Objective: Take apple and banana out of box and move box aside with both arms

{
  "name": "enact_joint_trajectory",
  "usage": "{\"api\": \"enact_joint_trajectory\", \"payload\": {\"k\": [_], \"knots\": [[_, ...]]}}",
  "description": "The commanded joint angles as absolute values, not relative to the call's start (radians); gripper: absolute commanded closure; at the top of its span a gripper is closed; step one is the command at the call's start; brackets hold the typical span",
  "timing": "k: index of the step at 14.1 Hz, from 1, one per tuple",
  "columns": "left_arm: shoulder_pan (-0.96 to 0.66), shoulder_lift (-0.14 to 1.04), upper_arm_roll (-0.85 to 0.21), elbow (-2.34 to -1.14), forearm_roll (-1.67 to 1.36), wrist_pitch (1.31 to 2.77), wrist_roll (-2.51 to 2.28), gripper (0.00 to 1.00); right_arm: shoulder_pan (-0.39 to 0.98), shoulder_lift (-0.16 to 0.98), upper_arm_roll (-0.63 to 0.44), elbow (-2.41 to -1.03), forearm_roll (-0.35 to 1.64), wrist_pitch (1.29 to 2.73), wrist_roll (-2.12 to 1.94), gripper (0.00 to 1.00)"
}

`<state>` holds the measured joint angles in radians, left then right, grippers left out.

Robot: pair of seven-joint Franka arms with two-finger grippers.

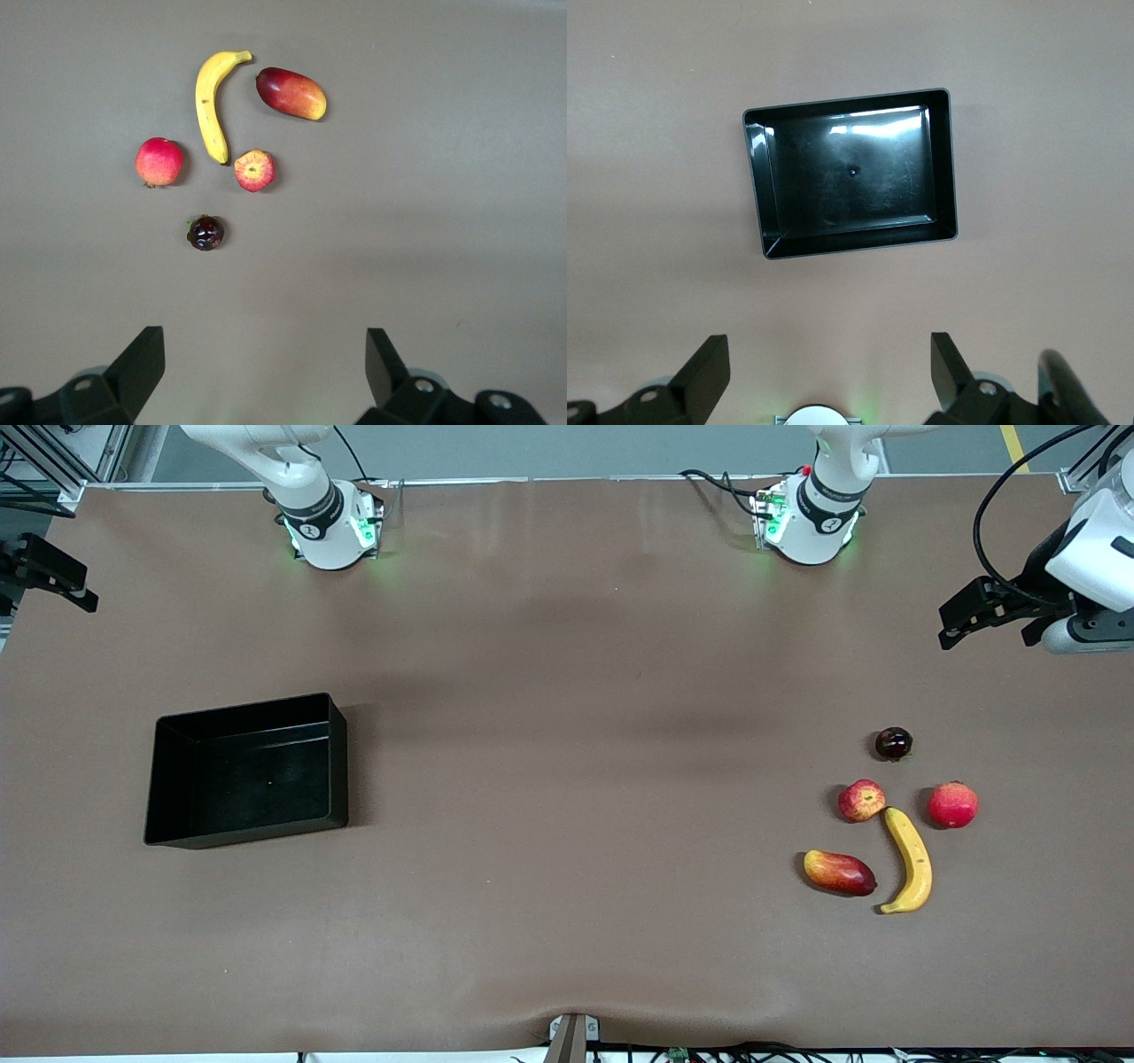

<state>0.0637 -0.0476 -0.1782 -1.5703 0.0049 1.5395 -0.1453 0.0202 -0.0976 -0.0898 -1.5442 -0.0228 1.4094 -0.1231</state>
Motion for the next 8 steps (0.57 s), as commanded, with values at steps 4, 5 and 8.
{"api": "enact_joint_trajectory", "payload": {"k": [4, 5, 8], "knots": [[0.066, -0.058, -0.181, -1.562, 0.0, 1.526, -0.144, 0.0, 0.02, -0.103, -0.087, -1.546, -0.04, 1.398, -0.132, 0.0], [0.066, -0.058, -0.181, -1.562, 0.0, 1.526, -0.144, 0.0, 0.023, -0.101, -0.087, -1.546, -0.04, 1.396, -0.132, 0.0], [0.067, -0.058, -0.181, -1.562, 0.0, 1.522, -0.143, 0.0, 0.02, -0.101, -0.087, -1.546, -0.04, 1.396, -0.133, 0.0]]}}
